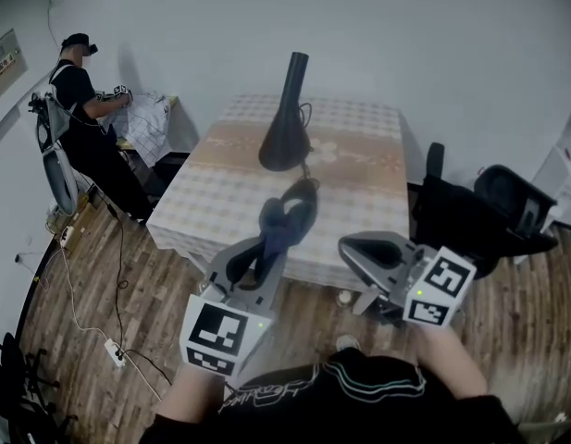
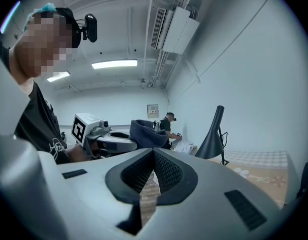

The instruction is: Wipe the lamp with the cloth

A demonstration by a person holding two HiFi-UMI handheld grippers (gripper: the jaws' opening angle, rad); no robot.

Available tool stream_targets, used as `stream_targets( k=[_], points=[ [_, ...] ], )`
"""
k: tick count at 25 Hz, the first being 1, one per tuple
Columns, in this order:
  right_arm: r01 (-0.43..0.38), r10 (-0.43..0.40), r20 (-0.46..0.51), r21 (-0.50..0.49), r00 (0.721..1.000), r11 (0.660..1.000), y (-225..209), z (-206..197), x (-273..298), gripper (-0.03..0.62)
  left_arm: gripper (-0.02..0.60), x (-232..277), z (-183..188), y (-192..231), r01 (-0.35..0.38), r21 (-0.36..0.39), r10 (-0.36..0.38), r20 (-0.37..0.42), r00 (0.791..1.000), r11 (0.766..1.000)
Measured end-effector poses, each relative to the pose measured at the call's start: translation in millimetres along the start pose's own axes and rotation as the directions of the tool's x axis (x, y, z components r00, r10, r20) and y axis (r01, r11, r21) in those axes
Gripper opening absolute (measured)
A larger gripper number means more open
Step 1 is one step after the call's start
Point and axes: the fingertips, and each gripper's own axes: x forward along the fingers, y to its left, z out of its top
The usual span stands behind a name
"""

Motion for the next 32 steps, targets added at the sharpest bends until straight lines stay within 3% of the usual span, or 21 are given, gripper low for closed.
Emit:
stream_targets(
  k=[14,19,26,32],
  points=[
    [-0.105,0.105,0.012,0.001,0.994,0.995,-119.9,30.3,26.2,0.011,0.064,104.2,37.6,49.5,-0.132,0.083,0.136,-0.039,0.99,0.988],
    [-0.146,0.146,0.011,0.006,0.989,0.989,-164.2,33.9,27.3,0.011,0.066,145.8,51.0,62.3,-0.176,0.078,0.18,-0.049,0.982,0.981],
    [-0.196,0.196,0.003,-0.009,0.981,0.981,-208.8,36.9,30.1,0.011,0.065,184.2,70.9,86.0,-0.259,0.101,0.266,-0.053,0.963,0.961],
    [-0.224,0.224,0.013,-0.039,0.974,0.974,-240.1,41.3,36.0,0.011,0.065,214.0,96.4,108.6,-0.324,0.181,0.334,-0.031,0.942,0.929]
  ],
)
